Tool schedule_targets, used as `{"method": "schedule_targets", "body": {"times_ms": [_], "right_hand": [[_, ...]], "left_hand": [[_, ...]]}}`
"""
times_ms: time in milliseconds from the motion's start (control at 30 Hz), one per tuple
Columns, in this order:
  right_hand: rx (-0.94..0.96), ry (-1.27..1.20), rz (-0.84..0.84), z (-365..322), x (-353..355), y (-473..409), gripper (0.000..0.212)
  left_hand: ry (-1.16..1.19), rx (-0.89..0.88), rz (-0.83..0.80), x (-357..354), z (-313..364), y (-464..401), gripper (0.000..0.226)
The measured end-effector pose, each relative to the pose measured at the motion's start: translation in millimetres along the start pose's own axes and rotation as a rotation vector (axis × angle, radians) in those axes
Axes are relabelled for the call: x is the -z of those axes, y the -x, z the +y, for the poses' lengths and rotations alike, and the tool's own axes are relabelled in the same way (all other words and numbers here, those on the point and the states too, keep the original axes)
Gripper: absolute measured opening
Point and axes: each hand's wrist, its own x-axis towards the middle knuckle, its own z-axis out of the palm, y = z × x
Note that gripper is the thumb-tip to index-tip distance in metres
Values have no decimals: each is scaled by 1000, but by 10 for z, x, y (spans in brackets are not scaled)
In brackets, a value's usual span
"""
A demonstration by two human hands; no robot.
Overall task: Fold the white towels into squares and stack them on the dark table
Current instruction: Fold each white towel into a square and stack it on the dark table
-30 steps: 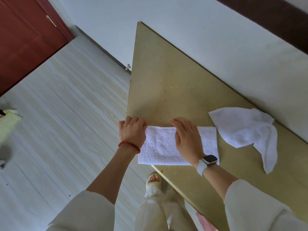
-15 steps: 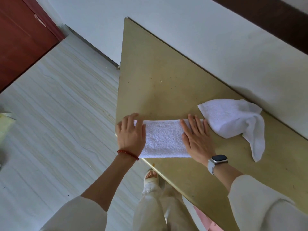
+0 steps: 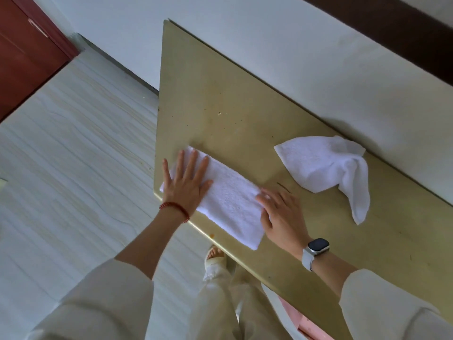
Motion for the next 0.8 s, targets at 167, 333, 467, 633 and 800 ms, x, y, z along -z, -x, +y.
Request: {"method": "schedule_targets", "body": {"times_ms": [167, 333, 467, 633, 800], "right_hand": [[153, -210, -123, 24, 20, 211, 34], [110, -297, -197, 60, 38, 182, 35], [120, -332, -189, 110, 48, 176, 30], [381, -216, -156, 239, 85, 252, 32], [487, -55, -140, 362, 9, 287, 20]], "left_hand": [[-129, -74, 125, 119, -32, -210, 50], [39, 8, 300, 158, 286, 102, 46], [206, -96, 257, 89, 632, 676, 45], [371, -184, 299, -10, 681, 1072, 34], [311, -254, 306, -84, 569, 1230, 43]]}}
